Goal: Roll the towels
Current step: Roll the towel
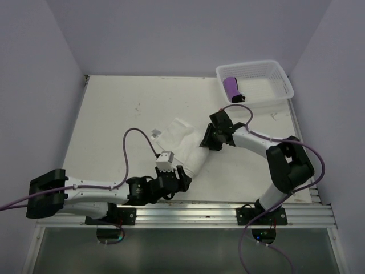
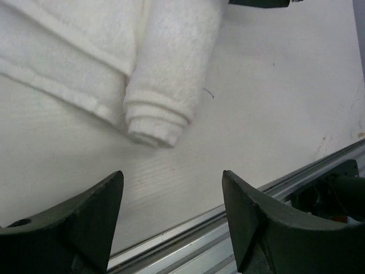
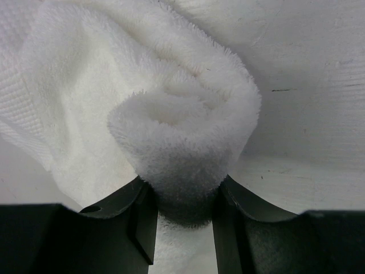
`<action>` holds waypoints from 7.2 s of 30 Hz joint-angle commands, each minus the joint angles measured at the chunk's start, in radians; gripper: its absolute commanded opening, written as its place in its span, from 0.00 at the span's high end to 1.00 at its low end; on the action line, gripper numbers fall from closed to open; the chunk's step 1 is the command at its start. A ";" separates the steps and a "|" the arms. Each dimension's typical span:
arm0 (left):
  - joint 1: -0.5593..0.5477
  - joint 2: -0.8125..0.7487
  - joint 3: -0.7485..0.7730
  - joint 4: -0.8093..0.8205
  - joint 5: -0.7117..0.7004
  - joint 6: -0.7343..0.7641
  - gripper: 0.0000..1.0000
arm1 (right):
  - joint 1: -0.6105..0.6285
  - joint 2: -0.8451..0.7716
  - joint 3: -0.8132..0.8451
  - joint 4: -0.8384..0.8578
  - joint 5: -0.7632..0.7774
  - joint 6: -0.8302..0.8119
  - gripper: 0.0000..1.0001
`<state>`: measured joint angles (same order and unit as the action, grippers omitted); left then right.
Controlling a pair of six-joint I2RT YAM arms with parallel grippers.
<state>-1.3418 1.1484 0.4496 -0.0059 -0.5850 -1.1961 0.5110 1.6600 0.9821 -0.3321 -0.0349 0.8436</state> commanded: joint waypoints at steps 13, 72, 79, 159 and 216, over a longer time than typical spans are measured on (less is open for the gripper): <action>-0.082 0.453 0.446 -0.181 -0.384 0.602 0.04 | -0.009 0.058 0.069 -0.147 0.040 -0.097 1.00; -0.003 0.611 0.334 0.112 -0.268 0.645 0.87 | -0.012 0.124 0.181 -0.292 0.006 -0.222 0.99; 0.049 0.493 0.222 0.213 -0.139 0.604 1.00 | -0.020 0.135 0.210 -0.323 0.023 -0.227 0.82; -0.072 0.206 -0.149 0.261 -0.029 -0.168 1.00 | -0.169 -0.167 0.245 -0.246 0.070 -0.293 0.59; -0.063 0.194 -0.322 0.550 0.125 -0.246 1.00 | 0.123 0.304 0.467 -0.222 0.040 -0.419 0.81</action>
<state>-1.4040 1.2976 0.1501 0.6212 -0.5564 -1.4559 0.6403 1.9518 1.4014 -0.5423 -0.0303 0.4442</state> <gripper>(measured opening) 0.131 0.174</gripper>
